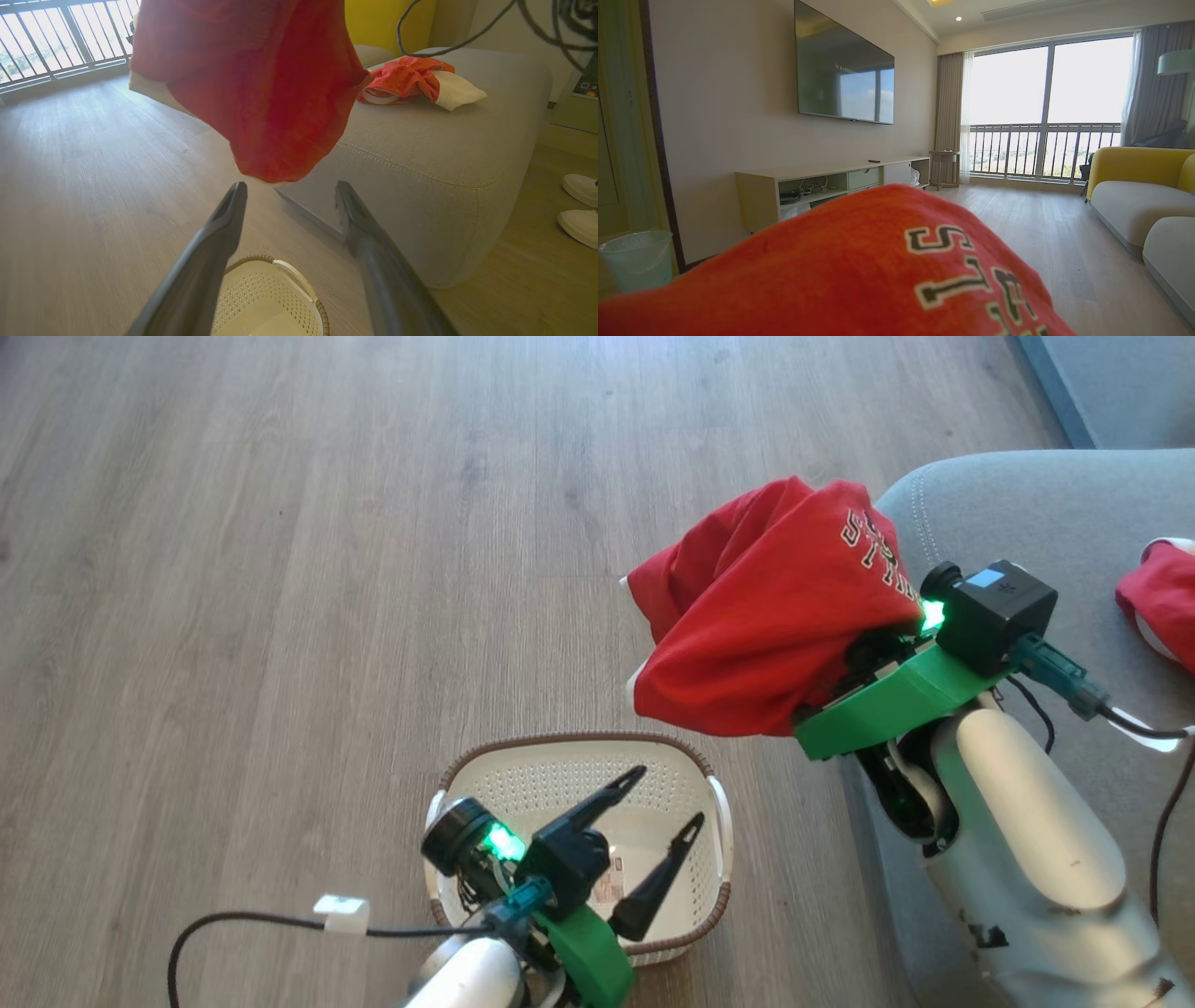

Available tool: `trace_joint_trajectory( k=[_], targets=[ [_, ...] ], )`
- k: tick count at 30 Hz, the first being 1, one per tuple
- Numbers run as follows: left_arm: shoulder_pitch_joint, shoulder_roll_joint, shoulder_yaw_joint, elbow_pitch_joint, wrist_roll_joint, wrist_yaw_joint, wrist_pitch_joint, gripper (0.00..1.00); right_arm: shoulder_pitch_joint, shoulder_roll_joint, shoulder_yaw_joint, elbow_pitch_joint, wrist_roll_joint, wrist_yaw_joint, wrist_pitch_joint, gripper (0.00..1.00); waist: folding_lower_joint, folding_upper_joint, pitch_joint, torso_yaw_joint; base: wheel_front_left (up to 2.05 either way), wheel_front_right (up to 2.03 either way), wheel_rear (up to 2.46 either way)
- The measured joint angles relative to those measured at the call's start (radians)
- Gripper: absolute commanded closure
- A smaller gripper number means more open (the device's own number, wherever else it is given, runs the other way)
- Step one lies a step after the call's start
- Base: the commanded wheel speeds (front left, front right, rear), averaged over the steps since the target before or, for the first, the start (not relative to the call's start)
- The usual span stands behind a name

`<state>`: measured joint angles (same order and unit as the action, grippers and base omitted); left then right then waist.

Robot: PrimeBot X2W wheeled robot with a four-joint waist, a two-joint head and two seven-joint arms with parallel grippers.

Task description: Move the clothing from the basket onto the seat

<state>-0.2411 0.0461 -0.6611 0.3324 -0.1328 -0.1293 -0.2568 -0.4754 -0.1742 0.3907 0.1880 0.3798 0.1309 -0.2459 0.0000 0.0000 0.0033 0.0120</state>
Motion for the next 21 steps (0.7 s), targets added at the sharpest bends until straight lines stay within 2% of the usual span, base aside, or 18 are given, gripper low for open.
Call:
trace_joint_trajectory(
  k=[21],
  targets=[
    [0.024,0.022,-0.012,-0.038,-0.008,0.0,0.0,0.0,0.0,-0.014,-0.022,-0.016,-0.002,0.0,0.009,1.0,0.0,0.0,0.01,-0.006,0.0,0.0,0.0]
  ],
)
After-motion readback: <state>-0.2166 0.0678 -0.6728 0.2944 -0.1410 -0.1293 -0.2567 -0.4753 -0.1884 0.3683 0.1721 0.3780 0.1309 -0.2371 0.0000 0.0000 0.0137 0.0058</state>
